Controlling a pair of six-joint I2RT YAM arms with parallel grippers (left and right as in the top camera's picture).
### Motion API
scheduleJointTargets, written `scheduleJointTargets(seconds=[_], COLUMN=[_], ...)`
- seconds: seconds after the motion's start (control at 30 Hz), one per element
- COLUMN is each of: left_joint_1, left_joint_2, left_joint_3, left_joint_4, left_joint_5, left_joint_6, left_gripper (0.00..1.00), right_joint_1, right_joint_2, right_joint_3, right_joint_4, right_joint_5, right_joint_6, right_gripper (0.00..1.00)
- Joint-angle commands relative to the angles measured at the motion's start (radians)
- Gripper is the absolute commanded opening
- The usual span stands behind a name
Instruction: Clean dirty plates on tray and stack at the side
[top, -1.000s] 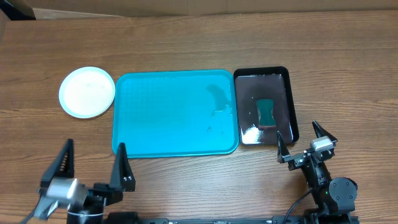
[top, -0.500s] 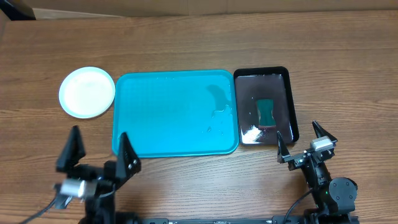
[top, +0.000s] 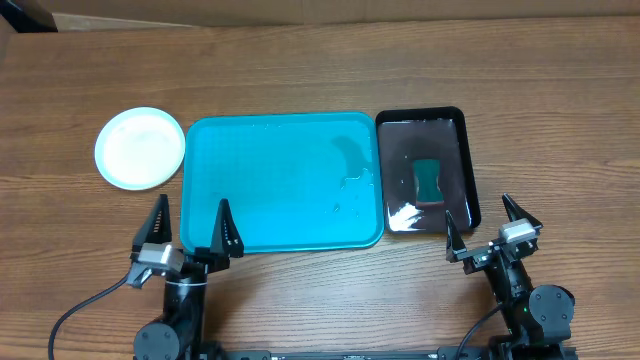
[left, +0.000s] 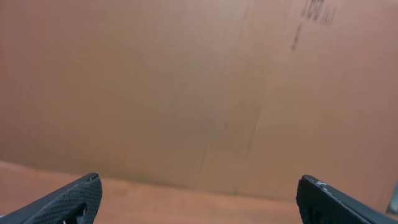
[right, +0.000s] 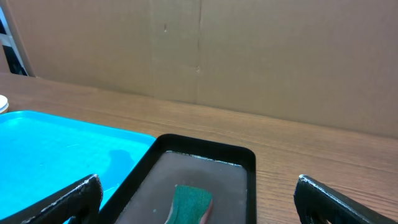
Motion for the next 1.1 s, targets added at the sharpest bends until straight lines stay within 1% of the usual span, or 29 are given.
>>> scheduleJointTargets(seconds=[0.0, 0.1, 0.27, 0.43, 0.57, 1.07], left_joint_1=[0.011, 0.011, 0.011, 0.011, 0.01, 0.01], left_joint_2=[-0.012, -0.012, -0.012, -0.013, -0.013, -0.012], left_joint_3=[-0.033, -0.032, -0.032, -0.032, -0.032, -0.032], left_joint_4=[-0.023, -0.092, -0.228, -0.373, -0.374, -0.373], left_joint_5=[-0.014, -0.016, -0.014, -0.018, -0.025, -0.024], left_joint_6=[-0.01, 0.002, 0.089, 0.205, 0.285, 0.284], left_gripper=[1.0, 1.0, 1.0, 1.0, 1.0, 1.0], right_joint_1=[-0.008, -0.008, -0.008, -0.008, -0.008, -0.008], right_joint_2=[-0.01, -0.01, -0.01, -0.01, -0.01, -0.01], right_joint_3=[-0.011, -0.011, -0.011, -0.011, -0.011, -0.011], right_joint_4=[0.005, 0.005, 0.005, 0.005, 0.005, 0.005], right_joint_5=[-0.004, -0.005, -0.005, -0.005, -0.005, -0.005], right_joint_6=[-0.007, -0.007, -0.007, -0.007, -0.007, -0.007], right_gripper=[1.0, 1.0, 1.0, 1.0, 1.0, 1.0])
